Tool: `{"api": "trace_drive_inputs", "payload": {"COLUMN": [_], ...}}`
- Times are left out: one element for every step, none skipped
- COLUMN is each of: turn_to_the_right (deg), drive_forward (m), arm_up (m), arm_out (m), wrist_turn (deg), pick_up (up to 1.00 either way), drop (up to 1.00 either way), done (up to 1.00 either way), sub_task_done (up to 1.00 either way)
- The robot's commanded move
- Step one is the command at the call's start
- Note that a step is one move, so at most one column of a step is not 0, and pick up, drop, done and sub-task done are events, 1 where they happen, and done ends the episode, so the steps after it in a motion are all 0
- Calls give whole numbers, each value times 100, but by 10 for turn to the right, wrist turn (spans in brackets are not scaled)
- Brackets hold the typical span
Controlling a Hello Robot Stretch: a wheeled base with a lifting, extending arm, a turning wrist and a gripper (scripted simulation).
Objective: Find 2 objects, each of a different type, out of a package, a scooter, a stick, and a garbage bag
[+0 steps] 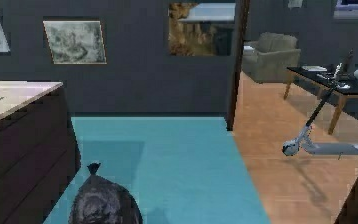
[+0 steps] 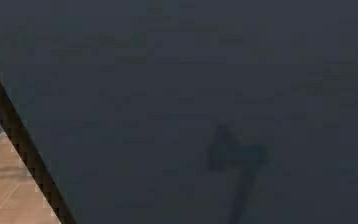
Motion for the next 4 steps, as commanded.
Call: {"api": "trace_drive_inputs", "payload": {"turn_to_the_right": [-240, 0, -450, -450], "drive_forward": [0, 0, 0, 0], "arm_up": [0, 0, 0, 0], "arm_out": [0, 0, 0, 0], "wrist_turn": [0, 0, 0, 0], "pick_up": [0, 0, 0, 0], "drop": [0, 0, 0, 0], "done": [0, 0, 0, 0], "sub_task_done": [0, 100, 0, 0]}}
